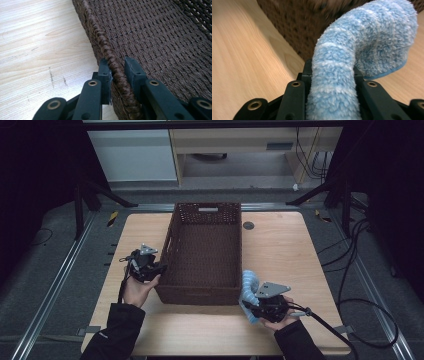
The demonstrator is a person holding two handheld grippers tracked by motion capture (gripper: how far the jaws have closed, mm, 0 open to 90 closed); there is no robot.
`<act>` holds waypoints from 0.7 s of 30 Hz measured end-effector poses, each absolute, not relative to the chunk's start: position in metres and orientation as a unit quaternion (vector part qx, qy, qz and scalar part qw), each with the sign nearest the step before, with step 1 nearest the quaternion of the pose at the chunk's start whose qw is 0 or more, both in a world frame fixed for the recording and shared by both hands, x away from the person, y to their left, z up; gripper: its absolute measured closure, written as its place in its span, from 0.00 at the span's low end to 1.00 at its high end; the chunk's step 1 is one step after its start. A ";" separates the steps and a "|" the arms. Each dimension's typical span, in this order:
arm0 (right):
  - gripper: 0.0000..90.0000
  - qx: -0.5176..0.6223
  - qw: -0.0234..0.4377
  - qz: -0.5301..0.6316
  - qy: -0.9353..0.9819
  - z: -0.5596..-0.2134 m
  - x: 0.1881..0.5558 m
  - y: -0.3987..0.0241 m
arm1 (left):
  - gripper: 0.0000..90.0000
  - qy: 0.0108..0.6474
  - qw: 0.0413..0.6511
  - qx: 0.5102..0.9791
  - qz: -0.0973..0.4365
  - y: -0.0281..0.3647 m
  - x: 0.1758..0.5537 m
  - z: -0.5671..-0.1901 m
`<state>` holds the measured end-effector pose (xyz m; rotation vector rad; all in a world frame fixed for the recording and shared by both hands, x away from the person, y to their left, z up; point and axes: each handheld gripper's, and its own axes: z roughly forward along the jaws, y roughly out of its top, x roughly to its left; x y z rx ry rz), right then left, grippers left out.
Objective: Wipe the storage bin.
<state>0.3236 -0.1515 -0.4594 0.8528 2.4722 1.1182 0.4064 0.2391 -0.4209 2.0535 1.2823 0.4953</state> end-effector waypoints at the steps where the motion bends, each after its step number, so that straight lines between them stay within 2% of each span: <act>1: 0.75 0.297 0.148 0.389 0.860 -0.459 0.324 -0.152 | 0.84 0.490 0.329 0.785 0.189 0.239 0.407 -0.421; 7: 0.75 0.315 0.120 0.375 0.864 -0.474 0.327 -0.155 | 0.84 0.490 0.331 0.785 0.187 0.239 0.408 -0.421; 14: 0.75 0.297 0.160 0.424 0.840 -0.436 0.307 -0.156 | 0.84 0.489 0.330 0.786 0.188 0.239 0.407 -0.421; 21: 0.76 0.301 0.151 0.412 0.847 -0.445 0.307 -0.155 | 0.84 0.488 0.330 0.786 0.188 0.239 0.407 -0.421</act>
